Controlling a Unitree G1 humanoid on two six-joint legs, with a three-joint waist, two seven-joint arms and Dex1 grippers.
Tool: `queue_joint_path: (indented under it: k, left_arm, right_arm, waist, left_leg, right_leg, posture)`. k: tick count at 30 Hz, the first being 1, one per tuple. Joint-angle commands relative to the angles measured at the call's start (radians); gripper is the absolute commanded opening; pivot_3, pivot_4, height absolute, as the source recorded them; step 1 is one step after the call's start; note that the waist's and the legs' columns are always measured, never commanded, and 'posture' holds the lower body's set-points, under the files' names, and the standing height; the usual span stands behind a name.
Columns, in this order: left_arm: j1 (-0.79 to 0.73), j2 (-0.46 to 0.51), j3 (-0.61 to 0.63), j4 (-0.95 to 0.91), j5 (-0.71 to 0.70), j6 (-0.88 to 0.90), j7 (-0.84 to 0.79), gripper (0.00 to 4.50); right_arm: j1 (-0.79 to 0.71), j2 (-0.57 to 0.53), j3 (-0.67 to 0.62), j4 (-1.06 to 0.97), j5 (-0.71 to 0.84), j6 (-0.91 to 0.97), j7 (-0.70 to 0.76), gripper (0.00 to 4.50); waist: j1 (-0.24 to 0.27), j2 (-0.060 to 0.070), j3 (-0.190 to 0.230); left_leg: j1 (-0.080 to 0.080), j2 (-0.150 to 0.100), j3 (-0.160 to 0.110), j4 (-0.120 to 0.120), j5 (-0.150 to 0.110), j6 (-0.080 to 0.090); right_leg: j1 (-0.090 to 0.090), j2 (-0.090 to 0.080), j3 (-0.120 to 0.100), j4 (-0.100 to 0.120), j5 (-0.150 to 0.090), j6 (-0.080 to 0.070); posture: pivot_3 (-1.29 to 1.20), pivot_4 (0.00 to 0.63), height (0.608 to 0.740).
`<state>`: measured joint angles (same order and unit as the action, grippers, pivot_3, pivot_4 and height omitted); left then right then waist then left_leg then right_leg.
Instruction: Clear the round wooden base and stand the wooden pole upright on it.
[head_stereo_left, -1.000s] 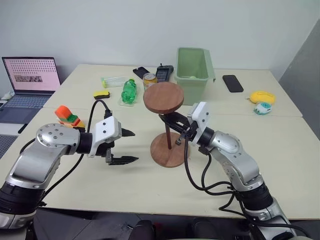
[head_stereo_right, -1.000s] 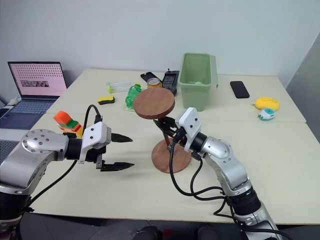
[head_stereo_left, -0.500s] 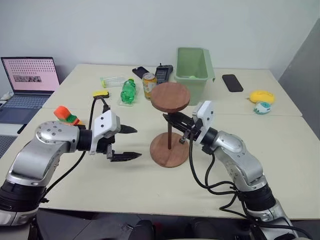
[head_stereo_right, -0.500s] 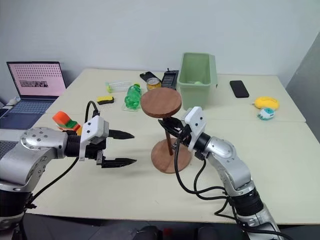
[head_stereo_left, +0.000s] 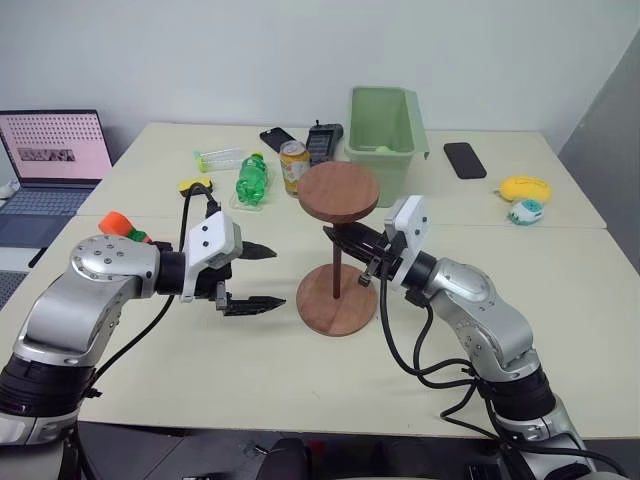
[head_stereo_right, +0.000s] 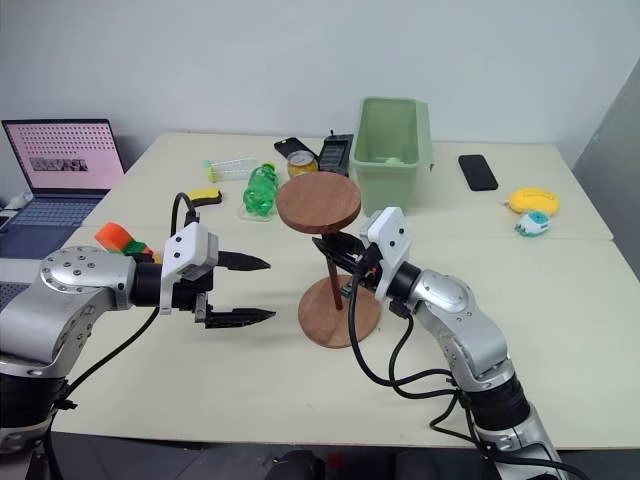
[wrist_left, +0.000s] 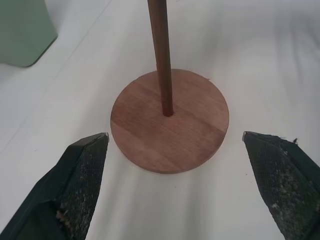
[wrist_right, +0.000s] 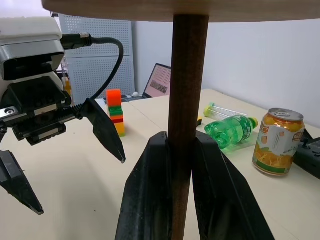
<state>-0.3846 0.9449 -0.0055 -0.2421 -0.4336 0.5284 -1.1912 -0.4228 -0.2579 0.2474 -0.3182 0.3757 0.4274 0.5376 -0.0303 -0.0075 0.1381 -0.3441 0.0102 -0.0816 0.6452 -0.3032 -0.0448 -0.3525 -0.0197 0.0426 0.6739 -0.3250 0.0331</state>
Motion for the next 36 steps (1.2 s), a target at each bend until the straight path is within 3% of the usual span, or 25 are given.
queue_joint_path:
  k: [1, 11, 13, 16, 17, 20, 24, 31, 36]
  left_arm:
    - [-0.016, 0.002, 0.004, -0.030, -0.006, 0.007, 0.002, 4.50]
    - [-0.012, 0.006, 0.008, -0.034, -0.008, 0.005, 0.000, 4.50]
    - [-0.011, 0.008, 0.008, -0.036, -0.006, 0.003, -0.001, 4.50]
    - [-0.014, 0.009, 0.008, -0.040, -0.006, -0.001, -0.003, 4.50]
    - [-0.014, 0.009, 0.009, -0.041, -0.006, -0.001, -0.003, 4.50]
    - [-0.016, 0.008, 0.005, -0.039, -0.002, -0.007, -0.005, 4.50]
    - [-0.017, 0.004, 0.002, -0.037, 0.001, -0.013, -0.004, 4.50]
    - [-0.011, -0.005, 0.027, -0.029, -0.015, -0.030, -0.002, 4.50]
    - [-0.006, -0.008, 0.063, -0.022, -0.015, -0.044, 0.018, 4.50]
  right_arm:
    - [0.076, -0.046, 0.053, 0.148, -0.056, 0.150, -0.009, 0.21]
    - [0.074, -0.039, 0.045, 0.106, -0.050, 0.125, -0.014, 0.21]
    - [0.075, -0.041, 0.049, 0.091, -0.046, 0.120, -0.005, 0.92]
    - [0.079, -0.043, 0.054, 0.068, -0.045, 0.110, 0.014, 1.60]
    - [0.081, -0.041, 0.054, 0.063, -0.045, 0.109, 0.020, 1.86]
    - [0.080, -0.041, 0.057, 0.059, -0.056, 0.095, 0.033, 2.61]
    - [0.078, -0.040, 0.056, 0.051, -0.064, 0.090, 0.040, 3.59]
    - [0.072, -0.076, 0.026, 0.016, -0.068, 0.085, 0.076, 3.59]
    - [0.082, -0.184, -0.037, -0.082, -0.046, 0.097, 0.140, 3.59]
  waist:
    - [0.000, -0.001, 0.000]
    - [0.000, -0.001, 0.001]
    - [0.000, -0.001, 0.002]
    - [0.004, -0.011, 0.020]
    - [0.002, -0.008, 0.026]
    - [-0.011, -0.006, 0.028]
    - [-0.021, -0.006, 0.028]
    - [-0.020, -0.006, 0.029]
    - [-0.013, -0.006, 0.030]
  left_leg:
    - [0.000, 0.000, 0.000, 0.000, 0.000, 0.000]
    - [0.000, 0.000, 0.000, 0.000, 0.000, 0.000]
    - [0.000, 0.000, 0.000, 0.000, 0.000, 0.000]
    - [-0.003, 0.000, -0.001, 0.000, 0.000, 0.000]
    - [-0.006, 0.000, -0.001, 0.001, 0.000, -0.001]
    - [-0.039, -0.001, 0.002, 0.008, 0.007, -0.011]
    - [-0.051, 0.002, -0.001, 0.009, 0.007, -0.011]
    - [-0.055, -0.001, 0.001, 0.015, 0.007, -0.011]
    - [-0.055, -0.001, 0.001, 0.017, 0.005, -0.008]
  right_leg:
    - [0.000, 0.000, 0.000, 0.000, 0.000, 0.000]
    - [0.000, 0.000, 0.000, 0.000, 0.000, 0.000]
    - [0.000, 0.000, 0.000, 0.000, 0.000, 0.000]
    - [-0.002, 0.000, -0.001, -0.001, 0.000, 0.000]
    - [-0.004, 0.000, -0.001, 0.000, 0.000, -0.001]
    - [-0.039, 0.000, 0.000, 0.010, 0.002, 0.000]
    - [-0.048, 0.000, -0.002, 0.008, 0.002, 0.000]
    - [-0.052, 0.000, -0.002, 0.014, 0.002, 0.000]
    - [-0.052, 0.000, -0.003, 0.016, 0.002, 0.000]
  posture:
    - [0.00, 0.150, 0.740]
    - [0.00, 0.150, 0.740]
    - [0.00, 0.150, 0.740]
    - [0.00, 0.150, 0.740]
    - [0.00, 0.150, 0.740]
    - [0.00, 0.150, 0.740]
    - [0.00, 0.150, 0.740]
    - [0.00, 0.150, 0.740]
    - [0.00, 0.150, 0.740]
